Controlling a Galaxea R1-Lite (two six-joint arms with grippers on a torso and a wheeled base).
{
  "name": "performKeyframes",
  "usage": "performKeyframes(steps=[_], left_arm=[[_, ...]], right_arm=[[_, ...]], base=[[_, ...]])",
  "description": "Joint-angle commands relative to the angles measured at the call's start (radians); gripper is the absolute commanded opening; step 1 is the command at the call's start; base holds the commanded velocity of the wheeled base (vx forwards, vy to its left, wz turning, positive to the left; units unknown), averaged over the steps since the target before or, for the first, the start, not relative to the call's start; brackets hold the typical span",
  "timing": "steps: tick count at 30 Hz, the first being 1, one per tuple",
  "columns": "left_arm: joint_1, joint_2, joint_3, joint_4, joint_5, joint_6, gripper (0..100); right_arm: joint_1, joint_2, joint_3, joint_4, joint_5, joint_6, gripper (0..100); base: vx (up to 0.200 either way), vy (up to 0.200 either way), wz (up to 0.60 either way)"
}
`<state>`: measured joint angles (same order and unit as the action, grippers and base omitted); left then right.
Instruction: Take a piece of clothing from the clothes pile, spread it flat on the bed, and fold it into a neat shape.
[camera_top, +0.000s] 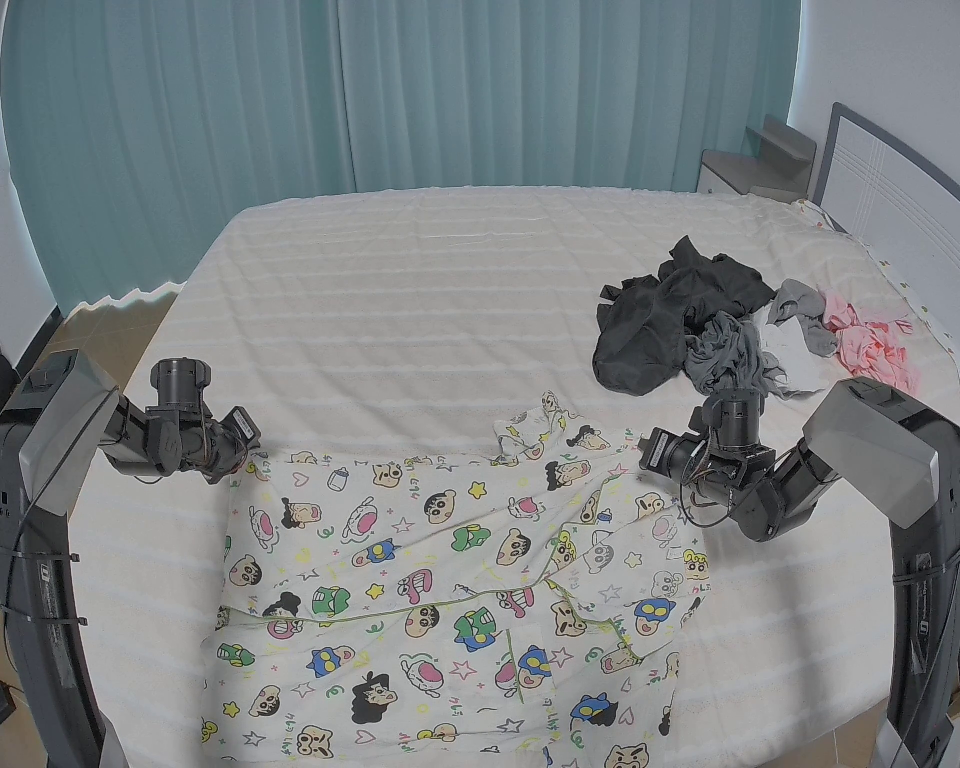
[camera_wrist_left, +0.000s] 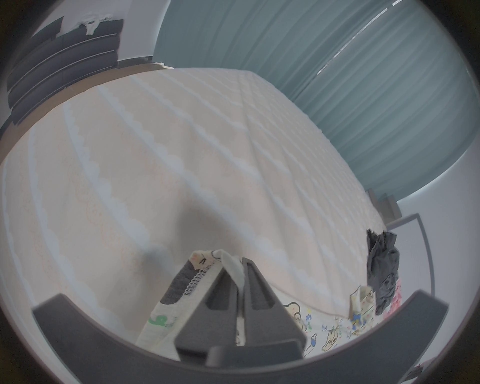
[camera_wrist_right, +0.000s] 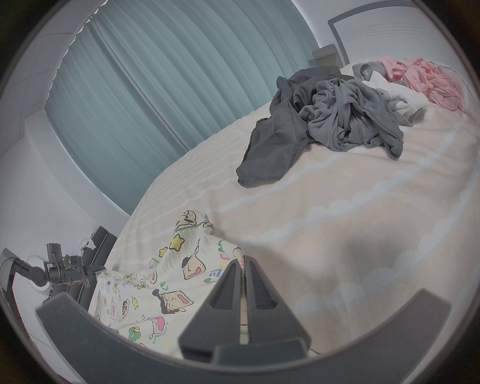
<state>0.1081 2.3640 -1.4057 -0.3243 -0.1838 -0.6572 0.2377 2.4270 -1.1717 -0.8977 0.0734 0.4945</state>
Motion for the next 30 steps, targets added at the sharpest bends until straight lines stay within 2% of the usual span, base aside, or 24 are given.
performKeyframes(steps=[1, 6, 10, 17, 23, 24, 27, 28, 30], left_arm=[[-0.001, 0.001, -0.068, 0.017, 0.004, -0.035, 0], [-0.001, 0.026, -0.124, 0.028, 0.037, -0.038, 0], [-0.001, 0.075, -0.206, 0.031, 0.103, -0.041, 0], [-0.013, 0.096, -0.265, 0.033, 0.109, -0.094, 0], [-0.018, 0.096, -0.280, 0.037, 0.110, -0.101, 0], [-0.019, 0.104, -0.294, 0.037, 0.126, -0.101, 100], [-0.019, 0.130, -0.331, 0.039, 0.168, -0.101, 100], [-0.019, 0.138, -0.340, 0.039, 0.175, -0.101, 100], [-0.019, 0.142, -0.346, 0.039, 0.184, -0.101, 100]], right_arm=[[0.000, 0.004, 0.003, -0.003, -0.001, 0.001, 0], [0.006, 0.006, 0.006, -0.001, -0.003, 0.001, 0], [0.009, 0.007, 0.006, -0.001, -0.001, 0.001, 0], [0.015, 0.014, 0.004, -0.003, -0.001, 0.001, 0], [0.015, 0.015, 0.004, -0.017, -0.003, -0.001, 0], [0.015, 0.021, 0.004, -0.027, -0.004, -0.001, 0], [0.015, 0.029, 0.004, -0.046, -0.014, -0.002, 0], [0.017, 0.029, 0.004, -0.046, -0.017, -0.001, 100], [0.019, 0.029, 0.004, -0.046, -0.017, -0.001, 100]], base=[[0.000, 0.000, 0.00], [0.000, 0.000, 0.00], [0.000, 0.000, 0.00], [0.000, 0.000, 0.00], [0.000, 0.000, 0.00], [0.000, 0.000, 0.00], [0.000, 0.000, 0.00], [0.000, 0.000, 0.00], [0.000, 0.000, 0.00]])
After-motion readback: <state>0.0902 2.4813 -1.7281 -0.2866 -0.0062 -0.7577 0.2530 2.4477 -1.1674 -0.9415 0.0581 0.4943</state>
